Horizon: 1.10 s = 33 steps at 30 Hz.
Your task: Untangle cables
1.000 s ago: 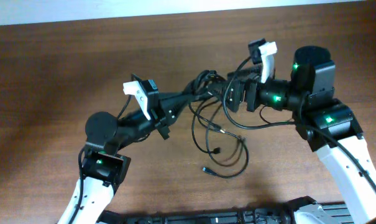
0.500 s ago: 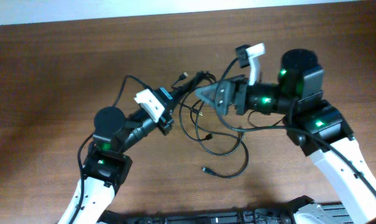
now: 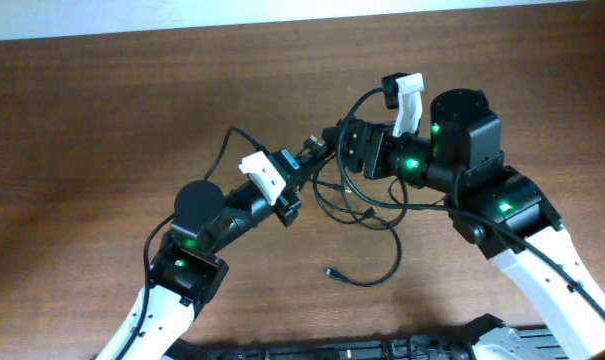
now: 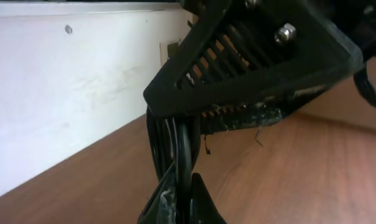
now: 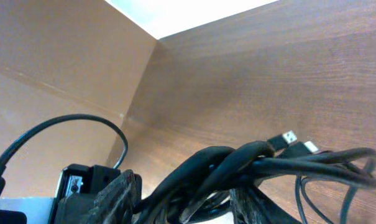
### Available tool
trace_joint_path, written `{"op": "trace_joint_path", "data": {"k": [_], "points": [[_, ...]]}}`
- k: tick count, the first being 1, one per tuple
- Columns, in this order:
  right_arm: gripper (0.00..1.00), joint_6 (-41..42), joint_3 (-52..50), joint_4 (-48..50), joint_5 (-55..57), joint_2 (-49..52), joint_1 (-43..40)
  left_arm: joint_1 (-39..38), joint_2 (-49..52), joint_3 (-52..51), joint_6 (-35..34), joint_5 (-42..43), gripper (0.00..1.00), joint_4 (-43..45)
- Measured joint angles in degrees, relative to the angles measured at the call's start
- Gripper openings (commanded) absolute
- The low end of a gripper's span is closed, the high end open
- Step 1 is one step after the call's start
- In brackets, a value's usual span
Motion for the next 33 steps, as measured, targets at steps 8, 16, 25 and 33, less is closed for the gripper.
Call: {"op": "trace_joint_path", "data": {"k": [8,16,25,33], "points": [[0.47,-1.8,0.1,-1.1,9.1,-0.2,-0.1,0.0,0.3,-0.1,-11.5,2.1,0.00,2.9],[0.47,-1.9,0.1,-1.5,11.5,-0.2,-0.1,0.0,0.3,-0.1,-13.0,-0.5,0.00,3.6],[0.82,24.5,0.1,-1.9,1.2,-2.8,-7.7,0.0,-0.1,-0.1,-13.0,-7.6,0.00,3.4],[0.36,33.8,0.0,-0.1,-17.0,-2.8,-7.7,0.0,-0.2,-0.1,1.7,10.1,0.00,9.6]]}}
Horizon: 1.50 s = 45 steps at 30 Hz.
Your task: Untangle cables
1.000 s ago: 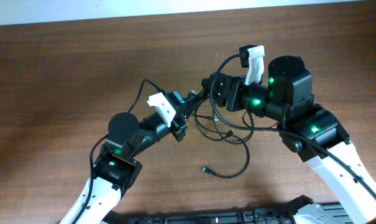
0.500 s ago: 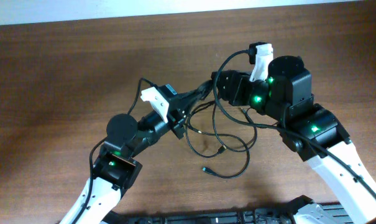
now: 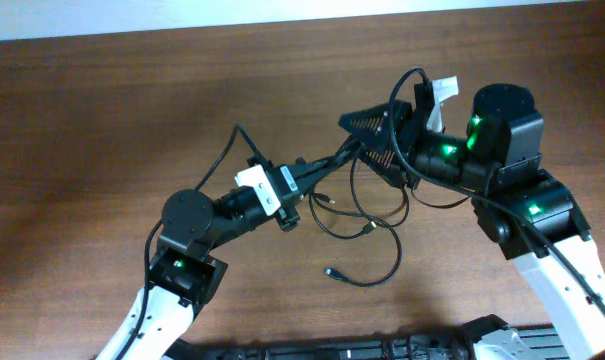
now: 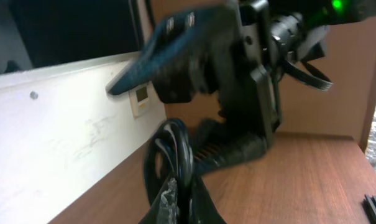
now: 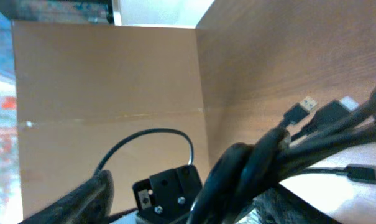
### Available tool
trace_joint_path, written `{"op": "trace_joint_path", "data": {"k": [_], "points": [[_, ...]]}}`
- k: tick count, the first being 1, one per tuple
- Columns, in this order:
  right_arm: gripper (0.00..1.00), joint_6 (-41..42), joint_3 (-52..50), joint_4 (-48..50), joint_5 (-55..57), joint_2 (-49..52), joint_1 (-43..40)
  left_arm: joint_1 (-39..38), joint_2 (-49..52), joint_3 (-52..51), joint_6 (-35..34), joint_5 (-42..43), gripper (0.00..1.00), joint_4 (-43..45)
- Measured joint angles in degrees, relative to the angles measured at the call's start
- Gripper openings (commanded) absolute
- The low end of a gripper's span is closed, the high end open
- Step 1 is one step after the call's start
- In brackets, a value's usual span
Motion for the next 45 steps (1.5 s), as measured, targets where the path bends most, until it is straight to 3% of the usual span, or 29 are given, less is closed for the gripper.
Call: {"op": "trace_joint_path", "data": {"k": [1,2,4,5,6,8,11,15,20,24,26,29,35,45], "points": [[0.16,0.3,0.0,-0.2,-0.2,0.0,0.0,0.0,0.0,0.0,0.8,0.7,0.00,0.1],[0.04,-0.1,0.0,-0.2,-0.4,0.0,0.0,0.0,0.0,0.0,1.2,1.0,0.00,0.1],[0.04,0.4,0.0,0.0,-0.5,0.0,0.0,0.1,0.0,0.0,2.1,1.4,0.00,-0.1],[0.04,0.3,0.0,0.1,-0.4,0.0,0.0,0.2,0.0,0.0,2.2,1.4,0.11,-0.1],[0.04,-0.3,0.0,0.1,-0.4,0.0,0.0,0.2,0.0,0.0,2.3,1.1,0.36,-0.1],[0.04,-2.2,0.0,-0.3,0.5,0.0,0.0,0.1,-0.1,0.0,1.7,-0.7,0.49,0.2],[0.04,-7.5,0.0,-0.3,2.2,0.0,0.0,0.1,-0.1,0.0,-5.7,-5.1,0.57,1.2],[0.04,-15.1,0.0,-0.3,2.4,0.0,0.0,0.1,-0.1,0.0,-12.9,-5.0,0.57,1.3],[0.04,-17.8,0.0,0.7,2.4,0.0,0.0,-0.6,-0.1,0.0,-14.8,1.4,0.56,1.3],[0.04,-18.5,-0.1,1.9,3.3,0.0,1.7,-2.5,1.6,0.2,-15.4,1.9,0.43,3.9],[0.04,-20.4,-0.1,2.1,5.7,0.1,3.1,-2.3,3.7,0.3,-17.5,1.5,0.41,8.0],[0.04,-20.7,-0.2,2.1,6.1,0.1,3.5,-2.3,4.4,0.4,-18.7,1.4,0.42,9.6],[0.04,-22.6,-0.8,2.3,7.9,0.9,3.5,-2.6,4.2,0.9,-19.0,-1.6,0.56,3.7],[0.04,-22.9,-1.5,5.7,8.3,1.2,3.5,-2.6,3.5,1.6,-17.7,-7.1,0.60,0.0]]}}
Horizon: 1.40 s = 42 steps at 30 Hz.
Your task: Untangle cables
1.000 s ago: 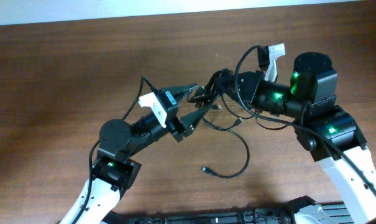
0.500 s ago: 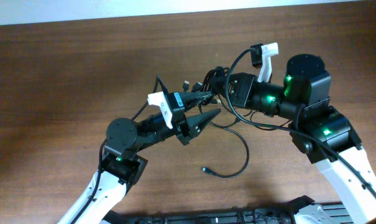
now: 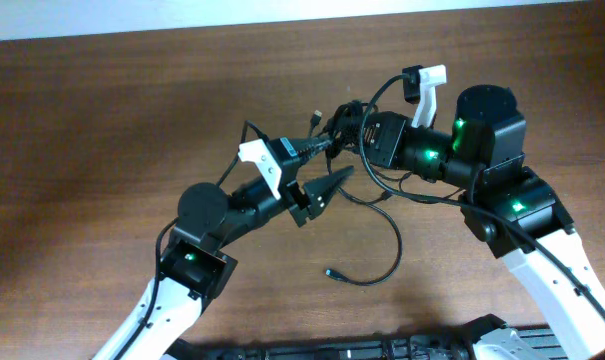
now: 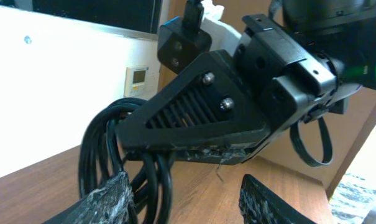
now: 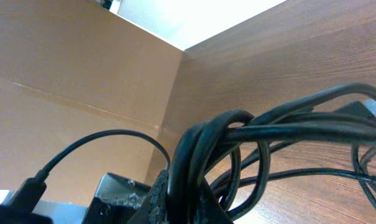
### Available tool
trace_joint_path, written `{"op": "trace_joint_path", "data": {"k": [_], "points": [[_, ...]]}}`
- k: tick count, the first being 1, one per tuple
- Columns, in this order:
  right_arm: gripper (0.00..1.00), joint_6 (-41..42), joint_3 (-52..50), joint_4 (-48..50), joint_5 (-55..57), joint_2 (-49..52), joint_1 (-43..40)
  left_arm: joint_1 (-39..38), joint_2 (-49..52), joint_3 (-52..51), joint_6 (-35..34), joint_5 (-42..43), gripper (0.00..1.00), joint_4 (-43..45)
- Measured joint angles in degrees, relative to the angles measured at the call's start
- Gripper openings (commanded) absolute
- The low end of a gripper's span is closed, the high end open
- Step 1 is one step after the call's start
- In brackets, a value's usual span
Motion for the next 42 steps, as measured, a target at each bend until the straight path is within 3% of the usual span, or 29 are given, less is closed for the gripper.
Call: {"op": "trace_joint_path", "data": {"k": [3,5,8,10,11,16,17,19,20,22,25,29,42], "points": [[0.04,0.3,0.0,0.9,-3.7,-0.2,0.5,3.1,1.0,0.0,0.0,-1.4,0.65,-1.0],[0.04,0.3,0.0,1.1,-4.8,-0.2,0.5,3.5,1.2,-0.2,0.0,-0.6,0.62,2.6],[0.04,0.3,0.0,1.1,-5.0,-0.2,0.6,3.7,1.2,-0.2,0.0,0.5,0.44,4.0],[0.04,0.3,0.0,1.0,-4.7,-0.2,0.6,3.6,1.2,-0.2,0.1,1.8,0.10,4.4],[0.04,0.4,0.0,1.1,-4.5,-0.2,0.6,3.5,1.2,-0.2,0.0,2.9,0.00,4.5],[0.05,0.3,0.0,1.1,-3.5,-0.2,0.6,3.7,1.2,-0.2,0.0,3.9,0.00,4.5],[0.17,0.3,0.0,1.1,-3.5,-0.2,0.6,3.7,1.2,-0.2,0.0,4.1,0.00,4.5],[0.63,0.3,0.0,1.2,-3.9,-0.2,0.6,3.7,1.2,-0.2,0.0,4.1,0.00,4.5],[0.75,0.3,0.0,1.4,-4.6,-0.4,0.6,4.0,1.2,-0.2,0.0,4.1,0.00,4.3],[0.87,0.2,0.2,1.6,-5.0,-0.7,0.6,4.1,1.6,-0.2,0.0,4.0,0.00,4.2],[0.87,0.3,0.2,1.6,-5.2,-0.8,0.7,5.0,1.6,-0.2,0.0,4.0,0.00,4.3],[0.75,0.3,0.2,0.3,-5.1,-0.8,-2.9,6.5,1.6,-0.2,-1.8,1.6,0.00,4.3],[0.75,-4.2,0.2,-2.7,-3.1,-0.8,-4.0,6.4,1.7,-0.4,-5.4,1.7,0.00,8.1]]}}
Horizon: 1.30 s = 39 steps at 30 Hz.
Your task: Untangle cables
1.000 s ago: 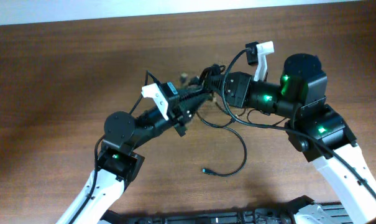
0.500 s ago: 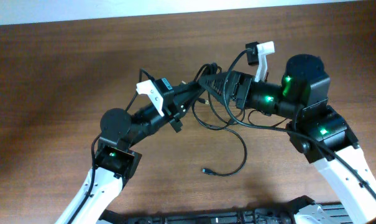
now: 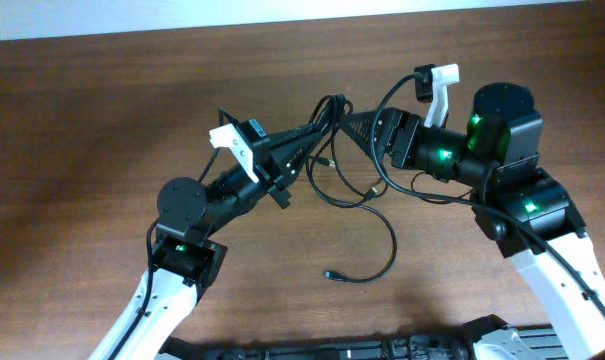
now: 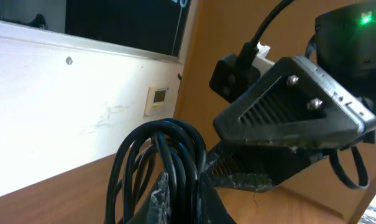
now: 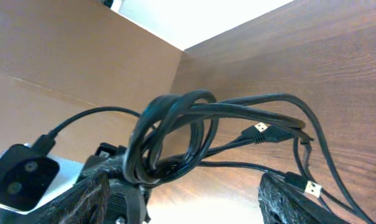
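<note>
A bundle of black cables (image 3: pixel 327 108) is lifted off the wooden table between the two arms. My left gripper (image 3: pixel 307 135) is shut on it; the left wrist view shows the strands (image 4: pixel 175 143) pinched in my left gripper (image 4: pixel 183 190). My right gripper (image 3: pixel 357 132) stands just right of the bundle, open. In the right wrist view the looped bundle (image 5: pixel 175 118) hangs in front of my right gripper (image 5: pixel 191 199), touched by neither finger. Loose loops (image 3: pixel 367 195) trail down onto the table and end in a plug (image 3: pixel 329 272).
The brown wooden table (image 3: pixel 102 120) spreads to the left and front. A black object (image 3: pixel 382 350) lies along the near edge. USB plugs (image 5: pixel 259 129) dangle from the bundle close to my right gripper.
My left gripper, then open below the bundle, is now shut on it and sits higher and to the left. My right gripper, then shut on the bundle, has let go and stands open.
First the grippers were close together at the bundle, the left shut on it. Then the right stood open and apart while the left held the cables. Then the right was shut on the bundle and the left open. Now the left holds it again and the right is open.
</note>
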### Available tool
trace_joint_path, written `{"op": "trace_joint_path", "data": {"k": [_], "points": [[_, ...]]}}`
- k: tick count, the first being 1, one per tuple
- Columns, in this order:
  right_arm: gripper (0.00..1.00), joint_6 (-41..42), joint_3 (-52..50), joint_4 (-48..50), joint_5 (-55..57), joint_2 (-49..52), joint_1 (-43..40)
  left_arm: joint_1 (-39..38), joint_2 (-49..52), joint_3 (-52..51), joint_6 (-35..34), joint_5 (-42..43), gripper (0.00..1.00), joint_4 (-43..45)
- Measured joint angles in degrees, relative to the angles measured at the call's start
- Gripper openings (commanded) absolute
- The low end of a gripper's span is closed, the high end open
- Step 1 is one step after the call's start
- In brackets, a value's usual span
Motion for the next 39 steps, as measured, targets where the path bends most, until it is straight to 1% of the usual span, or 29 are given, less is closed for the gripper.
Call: {"op": "trace_joint_path", "data": {"k": [2,3,6,10,13,15,17,22,28,31,34,37,38,39], "points": [[0.75,-1.8,0.2,-1.9,2.6,0.8,0.0,0.0,0.0,0.0,-1.9,0.2,0.00,1.7],[0.74,-2.4,0.2,-2.5,2.9,2.4,0.0,-0.2,0.0,0.0,-2.6,0.2,0.00,1.8],[0.74,-2.6,0.2,-2.6,2.3,2.9,0.0,-1.1,0.0,0.0,-3.3,0.2,0.00,1.7],[0.74,-2.8,0.2,-2.6,-2.0,2.9,0.0,-1.1,0.0,-0.1,1.7,-4.0,0.00,-6.3],[0.74,-2.9,0.2,-1.4,-1.9,2.9,0.0,-1.1,0.0,-0.1,3.6,-4.5,0.00,-6.3],[0.74,-2.8,0.2,-1.2,0.2,2.9,0.0,-1.1,0.1,-0.3,4.1,-0.7,0.00,-2.6],[0.74,-4.3,0.5,-1.9,2.7,2.8,0.0,-0.8,0.5,-0.6,4.2,1.3,0.00,1.6],[0.74,-6.5,0.7,-5.5,6.5,2.7,0.0,-0.9,0.6,-0.7,3.7,4.1,0.00,5.0],[0.74,-8.7,0.9,-12.5,11.0,2.8,0.0,-0.9,0.7,-1.0,0.7,4.9,0.00,14.9],[0.74,-10.4,0.9,-17.1,11.9,2.8,0.0,-0.9,0.7,-1.0,0.5,2.8,0.00,16.4],[0.74,-11.4,0.9,-17.1,11.9,2.8,0.0,-0.9,0.6,-1.0,0.5,1.2,0.00,16.7],[0.74,-13.2,0.9,-14.3,12.0,2.8,0.0,-0.9,0.6,-1.0,0.5,0.8,0.00,15.8],[0.74,-15.5,0.9,-12.6,12.1,2.8,0.0,-0.9,0.6,-1.0,0.4,0.5,0.00,14.4],[0.74,-23.0,0.9,-12.5,10.9,2.8,0.0,-0.9,0.6,-1.0,0.2,-0.3,0.00,13.7]]}}
